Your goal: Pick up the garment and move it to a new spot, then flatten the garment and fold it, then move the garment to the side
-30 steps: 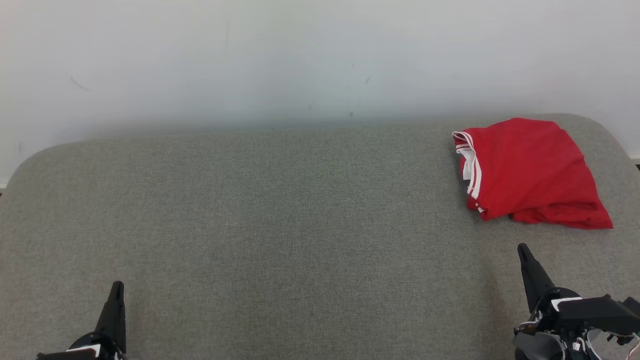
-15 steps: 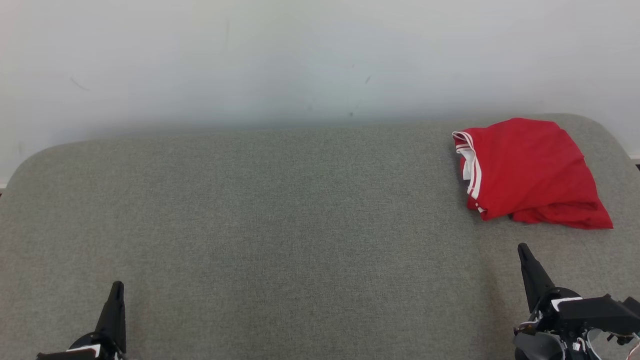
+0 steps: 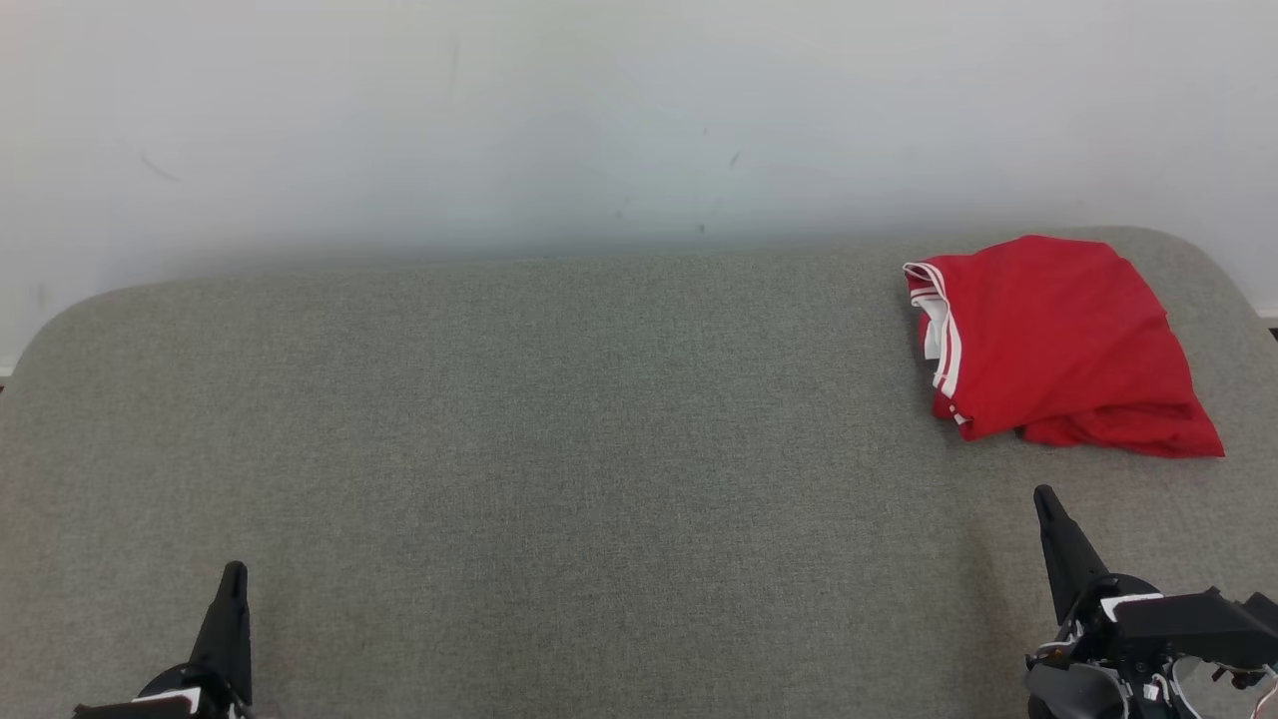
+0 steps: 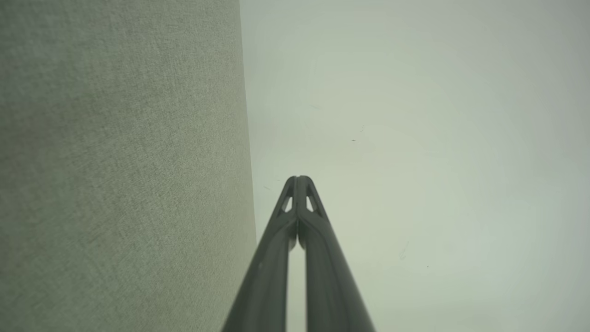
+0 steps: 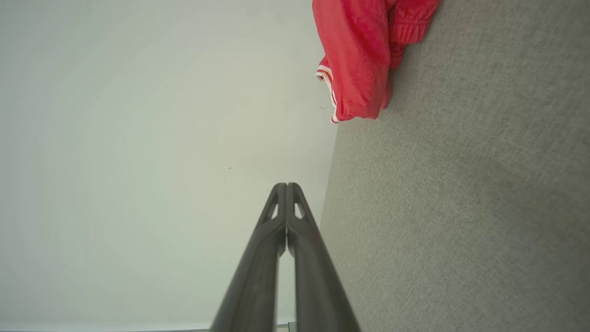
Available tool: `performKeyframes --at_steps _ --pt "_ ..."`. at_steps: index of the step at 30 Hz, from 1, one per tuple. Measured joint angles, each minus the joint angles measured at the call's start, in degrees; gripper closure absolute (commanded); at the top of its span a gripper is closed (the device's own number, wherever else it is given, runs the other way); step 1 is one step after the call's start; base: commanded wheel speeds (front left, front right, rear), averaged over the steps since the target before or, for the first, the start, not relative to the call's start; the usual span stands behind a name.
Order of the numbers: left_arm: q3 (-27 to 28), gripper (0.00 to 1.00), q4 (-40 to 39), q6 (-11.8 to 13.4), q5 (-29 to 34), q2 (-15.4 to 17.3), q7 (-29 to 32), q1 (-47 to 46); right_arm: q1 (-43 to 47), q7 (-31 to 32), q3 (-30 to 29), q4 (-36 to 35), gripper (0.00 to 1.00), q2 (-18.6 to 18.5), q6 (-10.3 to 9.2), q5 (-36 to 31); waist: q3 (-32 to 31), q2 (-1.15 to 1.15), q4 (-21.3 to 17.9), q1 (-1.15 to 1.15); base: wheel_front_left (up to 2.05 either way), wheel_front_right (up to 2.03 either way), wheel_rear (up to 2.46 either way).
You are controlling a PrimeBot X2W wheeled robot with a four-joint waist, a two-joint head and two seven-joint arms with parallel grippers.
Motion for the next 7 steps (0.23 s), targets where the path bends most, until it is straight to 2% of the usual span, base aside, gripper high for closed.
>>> performKeyframes --at_steps 7 --pt "0.0 1.00 0.0 0.0 0.0 0.0 0.0 0.0 0.0 0.0 0.0 0.0 1.00 0.0 0.00 0.0 0.0 0.00 0.0 0.00 0.00 0.00 0.00"
